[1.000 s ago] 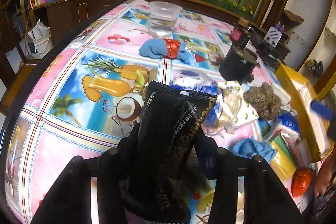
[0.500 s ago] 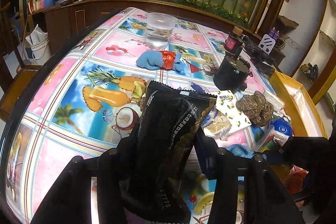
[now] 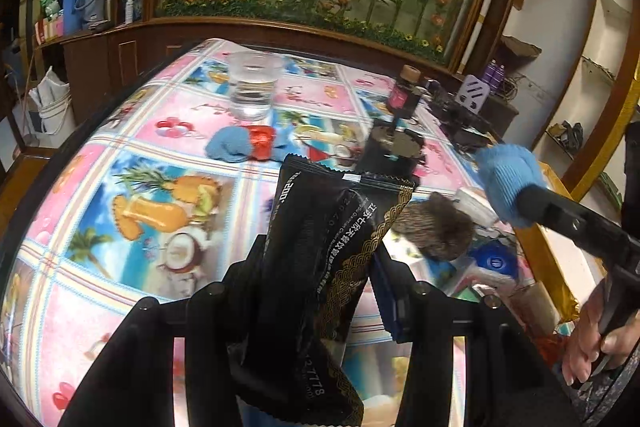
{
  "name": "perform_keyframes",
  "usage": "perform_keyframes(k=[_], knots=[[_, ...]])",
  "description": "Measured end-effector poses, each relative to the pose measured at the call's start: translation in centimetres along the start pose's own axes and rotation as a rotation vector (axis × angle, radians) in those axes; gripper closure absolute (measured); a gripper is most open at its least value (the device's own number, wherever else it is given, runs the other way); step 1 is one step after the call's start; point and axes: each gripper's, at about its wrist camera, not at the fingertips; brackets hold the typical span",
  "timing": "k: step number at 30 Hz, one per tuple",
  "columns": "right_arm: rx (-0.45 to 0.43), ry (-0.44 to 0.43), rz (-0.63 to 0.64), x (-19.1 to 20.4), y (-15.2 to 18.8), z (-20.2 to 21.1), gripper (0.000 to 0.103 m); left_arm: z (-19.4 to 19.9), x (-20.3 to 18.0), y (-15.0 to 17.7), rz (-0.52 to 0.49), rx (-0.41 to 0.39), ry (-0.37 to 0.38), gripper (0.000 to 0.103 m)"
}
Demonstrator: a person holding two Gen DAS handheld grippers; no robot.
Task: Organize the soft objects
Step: 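Grasp the black snack bag with the left gripper while the right gripper grasps the blue knitted cloth, then drop the blue cloth into the box with the right gripper while the left gripper places the black bag there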
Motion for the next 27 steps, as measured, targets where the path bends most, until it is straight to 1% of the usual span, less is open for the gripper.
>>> perform_keyframes(k=[6,9,13,19,23,27], knots=[[-0.040,0.029,-0.074,-1.9,-0.4,2.2,0.063,0.0,-3.3,0.2,-0.049,-0.013,0.049,0.056],[-0.067,0.043,-0.101,-2.5,-0.5,3.3,0.063,-0.4,-4.6,0.2,-0.059,0.004,0.069,0.056],[-0.113,0.070,-0.131,-3.3,-0.7,4.8,0.063,-0.6,-5.8,0.4,-0.071,0.008,0.081,0.056],[-0.179,0.110,-0.206,-5.7,-0.9,7.0,0.063,-0.6,-7.0,0.4,-0.076,-0.005,0.100,0.056],[-0.235,0.154,-0.258,-7.5,-1.1,9.0,0.063,-0.9,-8.0,0.4,-0.084,0.003,0.118,0.056],[-0.285,0.210,-0.307,-9.4,-1.0,11.3,0.064,-0.8,-9.2,0.6,-0.108,-0.004,0.130,0.056]])
Point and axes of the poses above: each gripper's, at about its wrist camera, not at the fingertips, and z roughly against the way its jaws point, x to its left, y to its underside, and after that the axes turned 8 degrees about -y, right-handed
